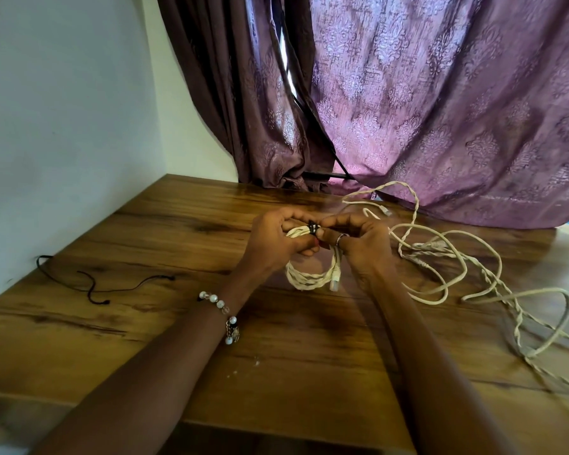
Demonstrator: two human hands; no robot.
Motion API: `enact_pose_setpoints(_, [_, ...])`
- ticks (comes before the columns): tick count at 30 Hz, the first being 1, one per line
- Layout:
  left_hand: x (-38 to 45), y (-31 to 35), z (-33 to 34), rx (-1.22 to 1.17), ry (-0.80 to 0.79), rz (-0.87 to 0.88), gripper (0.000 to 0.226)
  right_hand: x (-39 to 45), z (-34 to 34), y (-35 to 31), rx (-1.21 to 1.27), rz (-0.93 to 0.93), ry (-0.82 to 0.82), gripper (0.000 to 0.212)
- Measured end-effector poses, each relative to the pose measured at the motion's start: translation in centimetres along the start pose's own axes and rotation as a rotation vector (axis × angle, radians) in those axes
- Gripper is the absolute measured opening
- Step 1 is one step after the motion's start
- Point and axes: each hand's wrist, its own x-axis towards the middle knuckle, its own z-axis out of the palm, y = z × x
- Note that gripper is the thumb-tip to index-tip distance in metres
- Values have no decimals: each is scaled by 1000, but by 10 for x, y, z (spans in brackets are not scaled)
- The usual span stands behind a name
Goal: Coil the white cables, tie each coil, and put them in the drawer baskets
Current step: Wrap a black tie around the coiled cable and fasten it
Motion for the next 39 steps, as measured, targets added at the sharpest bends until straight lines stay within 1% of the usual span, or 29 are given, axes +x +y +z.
enact_pose_setpoints(3, [0, 1, 1, -11, 30, -6, 33, 0, 1, 2, -39, -66, 6, 14])
enact_pose_setpoints(6, [1, 1, 2, -57, 35, -16, 29, 2, 0, 3, -248, -196, -5, 15])
enact_pose_setpoints(7, [1, 0, 2, -63, 35, -25, 27, 2, 0, 2, -299, -241, -16, 18])
enact_pose_setpoints(10, [3, -3, -1, -70, 46, -45, 25, 3, -1, 3, -356, -327, -48, 23])
enact_pose_setpoints(12, [4, -5, -2, -69, 69, -42, 27, 5, -4, 5, -371, -312, -65, 19])
enact_pose_setpoints(13, [5, -5, -3, -72, 82, -40, 28, 5, -5, 6, -378, -299, -64, 20])
enact_pose_setpoints(16, [6, -5, -4, -89, 99, -26, 27, 6, -4, 8, -407, -289, -18, 19])
enact_pose_setpoints(21, [5, -5, -5, -76, 76, -16, 33, 6, -4, 10, -505, -393, 43, 14])
enact_pose_setpoints(25, [3, -2, -6, -83, 52, 3, 28, 2, 1, 6, -478, -461, 47, 12])
enact_pose_setpoints(27, [3, -1, -4, -79, 56, 11, 25, 0, 3, 5, -468, -429, 59, 12])
enact_pose_setpoints(30, [1, -1, 0, -68, 59, 25, 26, 0, 4, 6, -464, -392, 79, 17])
enact_pose_setpoints(33, [0, 0, 3, -74, 66, 18, 29, 0, 4, 8, -448, -398, 84, 9])
enact_pose_setpoints(36, [1, 2, 3, -128, 83, -5, 28, 1, 3, 9, -440, -394, 54, 4])
enact_pose_setpoints(39, [0, 3, 2, -158, 81, -11, 28, 1, 2, 10, -445, -394, 24, 3])
